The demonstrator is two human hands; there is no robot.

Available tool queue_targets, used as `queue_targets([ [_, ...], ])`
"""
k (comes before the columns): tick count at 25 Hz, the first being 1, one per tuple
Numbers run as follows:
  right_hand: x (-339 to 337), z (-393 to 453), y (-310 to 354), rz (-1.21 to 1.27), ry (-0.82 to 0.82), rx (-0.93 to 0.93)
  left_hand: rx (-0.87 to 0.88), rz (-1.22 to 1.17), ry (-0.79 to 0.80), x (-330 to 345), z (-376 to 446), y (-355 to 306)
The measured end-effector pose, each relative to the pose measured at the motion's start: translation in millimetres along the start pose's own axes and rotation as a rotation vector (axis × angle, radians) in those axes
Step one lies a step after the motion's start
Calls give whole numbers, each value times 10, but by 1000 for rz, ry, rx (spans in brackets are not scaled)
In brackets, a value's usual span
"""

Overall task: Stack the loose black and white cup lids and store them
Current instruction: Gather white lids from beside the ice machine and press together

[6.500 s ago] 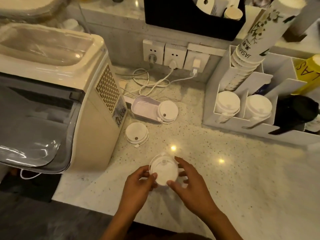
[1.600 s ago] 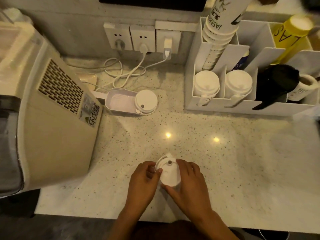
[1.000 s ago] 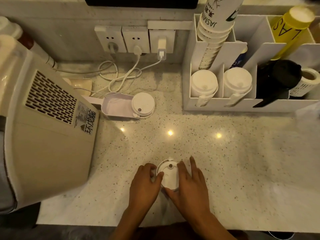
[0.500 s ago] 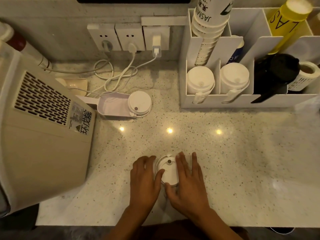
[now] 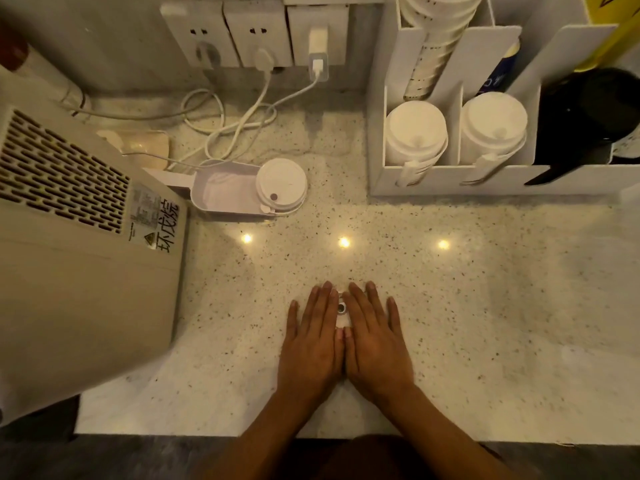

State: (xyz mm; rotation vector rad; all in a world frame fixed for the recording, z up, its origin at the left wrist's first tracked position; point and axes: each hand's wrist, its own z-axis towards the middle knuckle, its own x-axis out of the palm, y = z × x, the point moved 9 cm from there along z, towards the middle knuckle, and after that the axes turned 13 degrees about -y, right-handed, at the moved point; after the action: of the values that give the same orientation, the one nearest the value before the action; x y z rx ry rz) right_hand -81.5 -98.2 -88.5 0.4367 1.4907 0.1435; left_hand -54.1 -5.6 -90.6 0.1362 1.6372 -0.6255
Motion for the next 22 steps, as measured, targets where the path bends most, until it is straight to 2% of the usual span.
queue_targets([
  [5, 4, 10, -8, -21, -28, -4, 8, 11, -36, 19, 6, 9],
  [10, -36, -5, -3, 14, -84, 15, 21, -25, -141, -57, -16, -10],
  [16, -170, 22, -96, 229, -216, 165, -226, -118, -252, -125, -24, 212],
  [19, -347, 130, -57, 346, -334, 221, -217, -180, -270, -121, -29, 221],
  [22, -396, 240, -134, 497, -378, 428, -222, -361, -328, -208, -23, 207],
])
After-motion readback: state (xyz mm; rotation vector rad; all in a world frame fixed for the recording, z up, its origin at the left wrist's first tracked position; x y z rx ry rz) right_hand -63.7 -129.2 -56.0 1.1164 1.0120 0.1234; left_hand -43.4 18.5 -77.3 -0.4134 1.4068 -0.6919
